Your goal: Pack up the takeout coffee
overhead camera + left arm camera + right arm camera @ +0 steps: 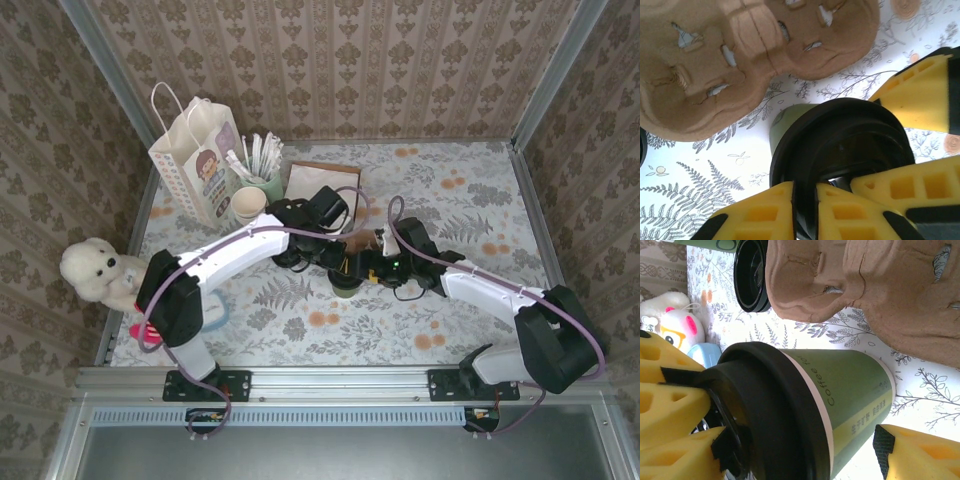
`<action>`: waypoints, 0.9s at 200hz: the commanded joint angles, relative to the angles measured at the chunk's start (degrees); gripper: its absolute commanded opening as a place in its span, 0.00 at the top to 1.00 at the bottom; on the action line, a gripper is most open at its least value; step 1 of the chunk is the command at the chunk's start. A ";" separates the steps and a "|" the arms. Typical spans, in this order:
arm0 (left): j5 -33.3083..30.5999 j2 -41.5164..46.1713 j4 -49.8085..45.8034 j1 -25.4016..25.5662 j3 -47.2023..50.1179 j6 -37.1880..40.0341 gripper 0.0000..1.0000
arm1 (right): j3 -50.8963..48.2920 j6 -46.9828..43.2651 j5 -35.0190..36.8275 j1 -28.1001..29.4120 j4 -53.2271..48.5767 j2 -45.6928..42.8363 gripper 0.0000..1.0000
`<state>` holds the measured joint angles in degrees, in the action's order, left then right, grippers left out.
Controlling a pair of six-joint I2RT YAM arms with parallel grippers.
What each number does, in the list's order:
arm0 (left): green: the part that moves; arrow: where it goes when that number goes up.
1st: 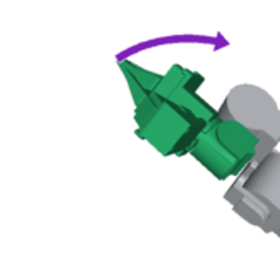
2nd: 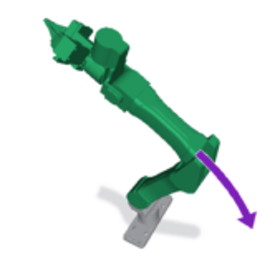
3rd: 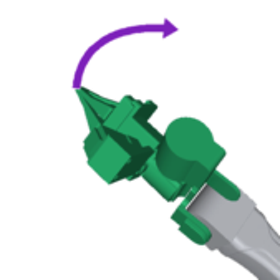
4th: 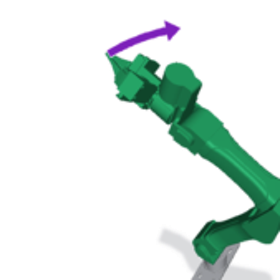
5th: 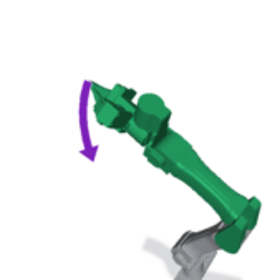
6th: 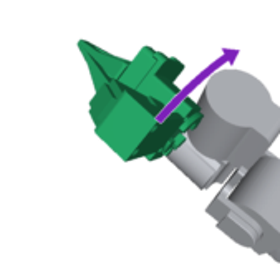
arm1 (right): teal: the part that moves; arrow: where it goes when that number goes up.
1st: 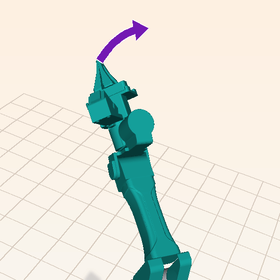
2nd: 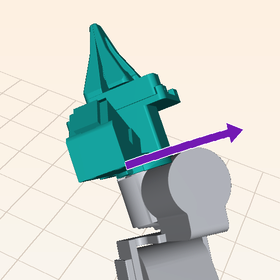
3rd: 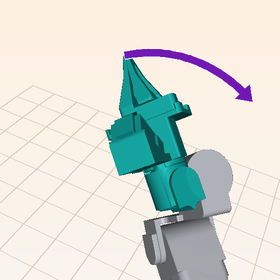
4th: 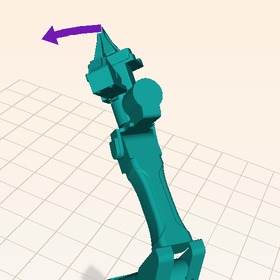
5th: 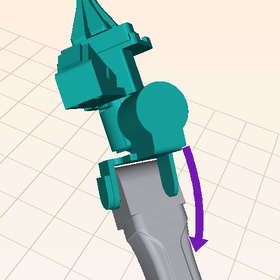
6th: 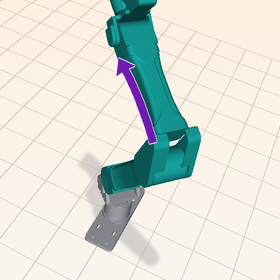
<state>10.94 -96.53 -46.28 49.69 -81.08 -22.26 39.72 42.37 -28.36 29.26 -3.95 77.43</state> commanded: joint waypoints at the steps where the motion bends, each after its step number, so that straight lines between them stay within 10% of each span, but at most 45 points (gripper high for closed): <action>1: 4.60 4.02 5.13 -0.38 0.78 0.67 0.81 | 1.05 -1.15 2.84 0.71 -4.79 0.72 0.23; 69: 4.36 9.41 9.24 -3.01 5.57 -0.10 0.71 | 3.22 -1.58 4.12 1.08 -7.85 0.41 0.21; 180: -16.50 21.48 10.55 -6.14 17.77 -11.60 0.00 | 6.23 -2.42 7.66 1.24 -14.74 -3.94 0.07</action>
<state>1.58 -77.76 -35.03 44.29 -65.30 -29.04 43.33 40.69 -22.59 30.22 -14.50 75.09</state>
